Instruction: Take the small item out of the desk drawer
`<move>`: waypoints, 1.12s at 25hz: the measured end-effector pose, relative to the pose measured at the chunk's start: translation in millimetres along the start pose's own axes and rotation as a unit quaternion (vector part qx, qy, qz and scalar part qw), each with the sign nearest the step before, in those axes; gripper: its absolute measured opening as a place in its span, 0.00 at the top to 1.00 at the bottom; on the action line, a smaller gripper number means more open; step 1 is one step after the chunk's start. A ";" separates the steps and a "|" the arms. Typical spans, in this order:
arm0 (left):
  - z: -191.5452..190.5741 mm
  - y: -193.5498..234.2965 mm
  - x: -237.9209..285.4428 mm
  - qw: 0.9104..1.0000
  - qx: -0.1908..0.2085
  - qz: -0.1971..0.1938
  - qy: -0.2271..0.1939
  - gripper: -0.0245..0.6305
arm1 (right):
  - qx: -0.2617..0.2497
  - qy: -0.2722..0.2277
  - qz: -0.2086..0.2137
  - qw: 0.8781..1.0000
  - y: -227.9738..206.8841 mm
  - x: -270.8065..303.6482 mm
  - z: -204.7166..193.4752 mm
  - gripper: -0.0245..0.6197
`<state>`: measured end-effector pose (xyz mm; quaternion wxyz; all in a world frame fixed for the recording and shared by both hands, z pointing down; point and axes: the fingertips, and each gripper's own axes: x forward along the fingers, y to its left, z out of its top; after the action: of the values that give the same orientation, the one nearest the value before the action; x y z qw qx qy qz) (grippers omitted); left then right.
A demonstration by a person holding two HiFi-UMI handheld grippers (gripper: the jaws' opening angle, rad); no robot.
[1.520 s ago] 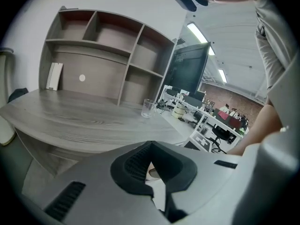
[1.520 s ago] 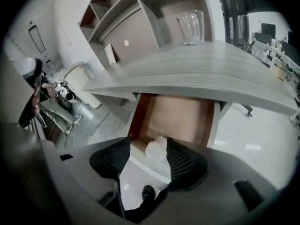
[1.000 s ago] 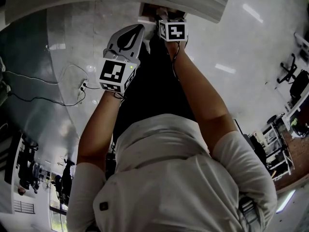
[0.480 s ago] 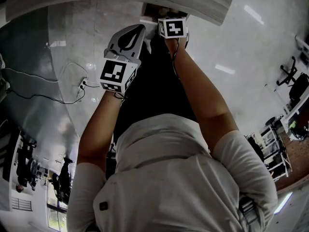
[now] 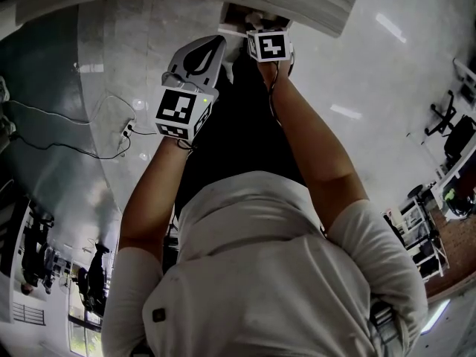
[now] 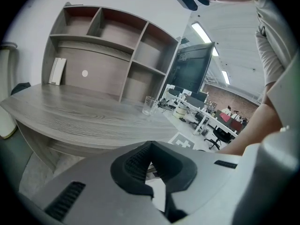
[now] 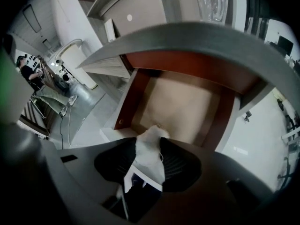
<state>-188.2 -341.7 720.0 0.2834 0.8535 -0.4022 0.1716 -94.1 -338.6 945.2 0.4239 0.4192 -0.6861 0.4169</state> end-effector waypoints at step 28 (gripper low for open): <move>80.5 -62.6 -162.4 0.995 0.061 0.018 -0.081 0.94 | -0.108 -0.170 0.041 0.979 89.5 -238.8 36.1 0.70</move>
<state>-234.2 -263.8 550.9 0.1944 0.8727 -0.4282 0.1312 -116.5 -292.2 692.8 0.3260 0.4071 -0.8059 0.2801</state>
